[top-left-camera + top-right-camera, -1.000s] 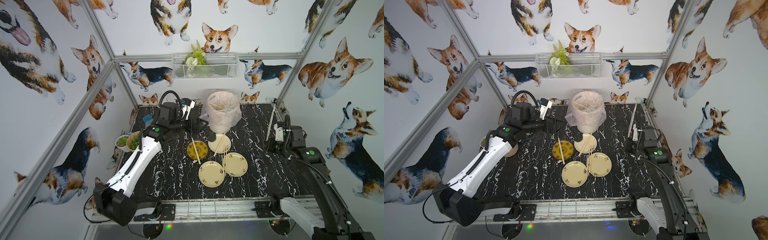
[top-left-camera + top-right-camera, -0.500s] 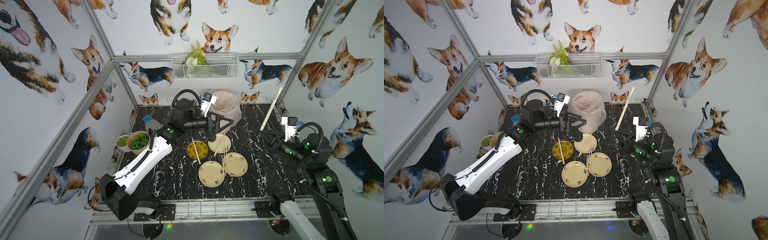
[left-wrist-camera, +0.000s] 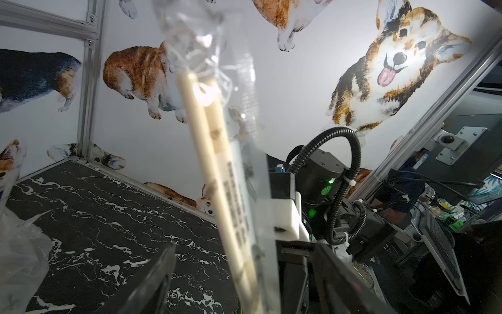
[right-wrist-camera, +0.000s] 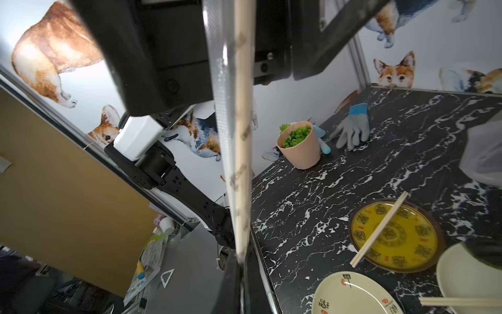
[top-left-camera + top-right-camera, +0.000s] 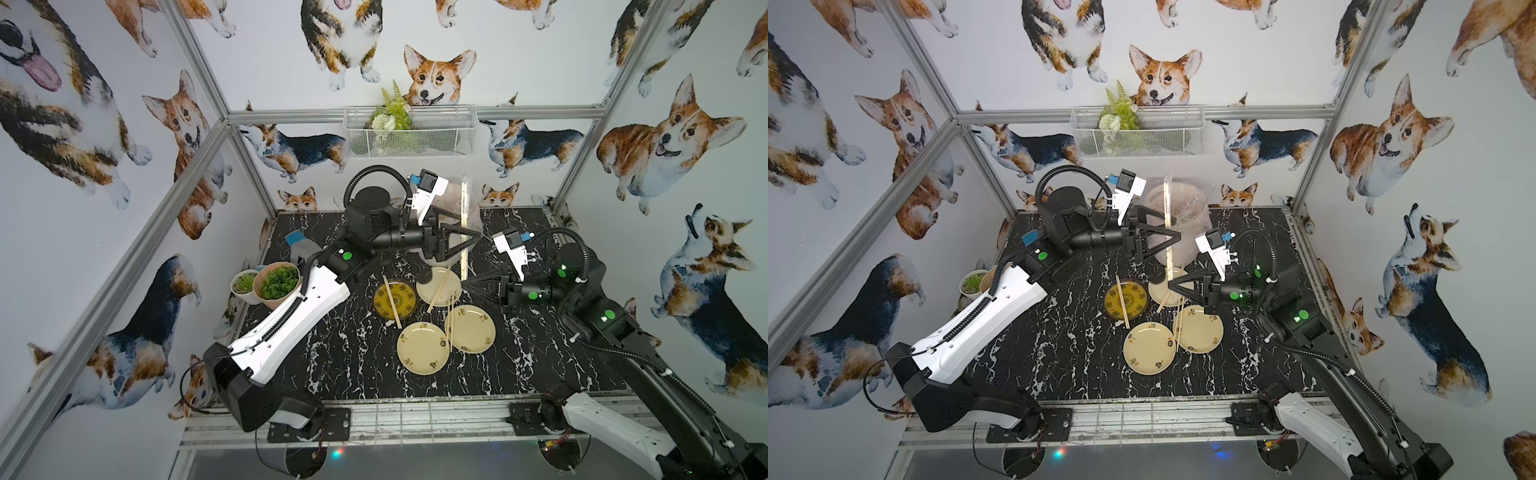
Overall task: Remove the packaging of disposable chopsticks
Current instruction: Pick up the disposable chopsticks from the center of the board, then remove the packet bag from the disposable chopsticks.
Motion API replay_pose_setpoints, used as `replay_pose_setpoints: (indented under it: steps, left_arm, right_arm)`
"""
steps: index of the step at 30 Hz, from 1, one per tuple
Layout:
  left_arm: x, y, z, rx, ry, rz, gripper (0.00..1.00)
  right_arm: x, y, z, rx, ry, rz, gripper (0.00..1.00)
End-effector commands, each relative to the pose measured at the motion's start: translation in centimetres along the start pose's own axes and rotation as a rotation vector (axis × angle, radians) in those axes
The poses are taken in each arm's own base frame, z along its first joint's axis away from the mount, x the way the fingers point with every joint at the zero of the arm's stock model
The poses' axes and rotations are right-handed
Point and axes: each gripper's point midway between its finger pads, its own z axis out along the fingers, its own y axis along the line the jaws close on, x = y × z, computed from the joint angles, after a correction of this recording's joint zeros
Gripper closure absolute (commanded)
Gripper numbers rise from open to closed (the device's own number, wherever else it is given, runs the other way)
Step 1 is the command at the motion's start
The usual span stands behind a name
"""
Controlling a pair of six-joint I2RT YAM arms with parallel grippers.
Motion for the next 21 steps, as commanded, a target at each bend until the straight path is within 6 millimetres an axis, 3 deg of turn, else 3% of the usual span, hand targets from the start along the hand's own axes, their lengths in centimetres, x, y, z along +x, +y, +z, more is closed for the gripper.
replay_pose_setpoints:
  steps: [1, 2, 3, 6, 9, 11, 13, 21]
  left_arm:
    - [-0.7, -0.5, -1.1, 0.015, -0.034, 0.029, 0.51]
    - [-1.0, -0.4, -1.4, 0.003, -0.045, 0.031, 0.68]
    - [-1.2, -0.3, -1.6, -0.008, -0.053, 0.037, 0.78]
    - [-1.7, -0.2, -2.0, -0.025, -0.068, 0.053, 0.99]
    - [-2.0, -0.3, -2.2, -0.028, -0.073, 0.058, 1.00]
    - [-2.2, -0.1, -2.2, -0.035, -0.087, 0.046, 1.00]
    - [-2.3, 0.1, -2.3, -0.045, -0.110, 0.028, 1.00]
    - [-2.5, 0.2, -2.8, -0.069, -0.142, 0.002, 1.00]
  right_arm:
    - [-0.6, 1.3, 0.5, -0.097, 0.002, -0.021, 1.00]
    - [-0.4, 1.2, 0.6, -0.106, 0.010, -0.015, 1.00]
    - [-0.3, 1.3, 0.7, -0.124, 0.022, -0.004, 1.00]
    - [0.0, 1.4, 0.9, -0.157, 0.046, 0.020, 1.00]
    - [-0.6, 1.1, 0.9, -0.120, 0.012, 0.002, 1.00]
    - [-1.6, 0.1, 0.7, -0.028, -0.052, -0.041, 0.50]
    - [-2.6, -0.7, 0.7, 0.072, -0.114, -0.103, 0.32]
    - [-4.5, -1.3, 2.7, 0.060, -0.138, -0.169, 0.36]
